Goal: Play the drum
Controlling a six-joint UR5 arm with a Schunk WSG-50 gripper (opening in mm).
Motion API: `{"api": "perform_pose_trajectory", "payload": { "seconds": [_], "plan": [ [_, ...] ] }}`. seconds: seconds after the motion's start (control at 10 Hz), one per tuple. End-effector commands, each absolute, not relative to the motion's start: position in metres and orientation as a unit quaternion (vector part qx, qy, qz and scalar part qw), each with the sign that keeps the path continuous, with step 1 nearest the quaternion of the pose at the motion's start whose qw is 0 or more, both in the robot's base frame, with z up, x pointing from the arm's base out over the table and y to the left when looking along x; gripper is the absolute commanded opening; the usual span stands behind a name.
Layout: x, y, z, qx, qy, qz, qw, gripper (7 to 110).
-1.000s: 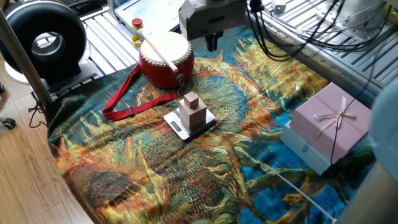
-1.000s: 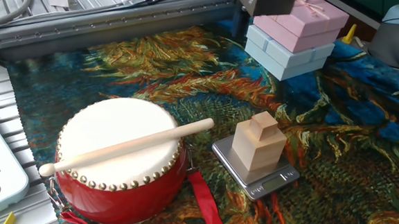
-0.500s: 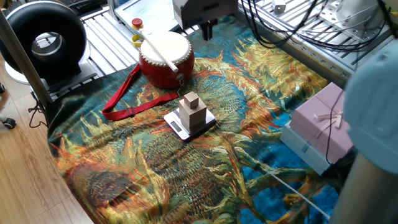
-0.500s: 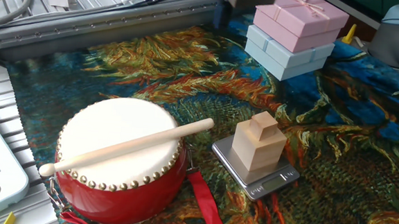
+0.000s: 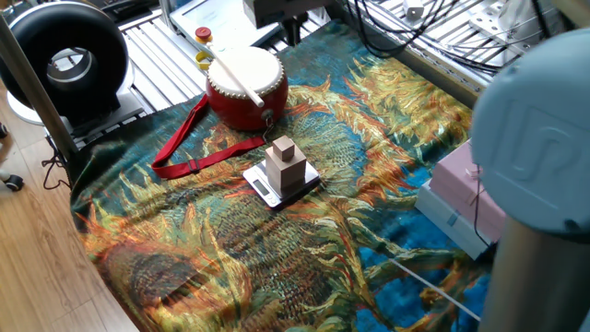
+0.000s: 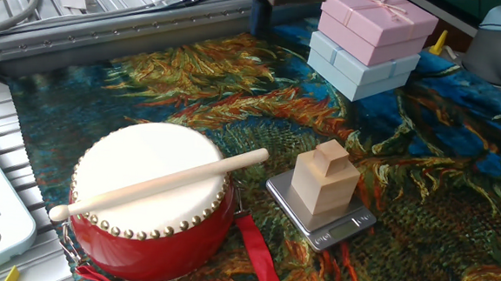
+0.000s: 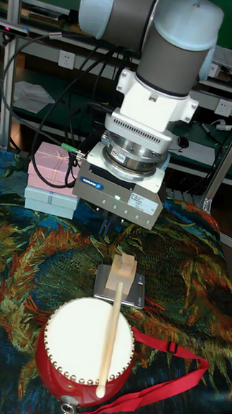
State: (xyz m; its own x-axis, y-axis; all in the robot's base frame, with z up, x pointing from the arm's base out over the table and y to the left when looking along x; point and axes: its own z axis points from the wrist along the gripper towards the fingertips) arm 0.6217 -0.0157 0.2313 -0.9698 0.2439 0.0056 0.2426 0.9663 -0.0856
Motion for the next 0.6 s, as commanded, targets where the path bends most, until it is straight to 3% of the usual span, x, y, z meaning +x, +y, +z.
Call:
{"api": "perform_pose_trajectory", "payload": {
  "seconds": [0.0,0.5],
  "plan": [
    [0.641,-0.005,0.239,-0.123,-0.991,0.042,0.006,7],
    [0.662,0.02,0.243,-0.135,-0.99,0.03,0.01,7]
  ]
}}
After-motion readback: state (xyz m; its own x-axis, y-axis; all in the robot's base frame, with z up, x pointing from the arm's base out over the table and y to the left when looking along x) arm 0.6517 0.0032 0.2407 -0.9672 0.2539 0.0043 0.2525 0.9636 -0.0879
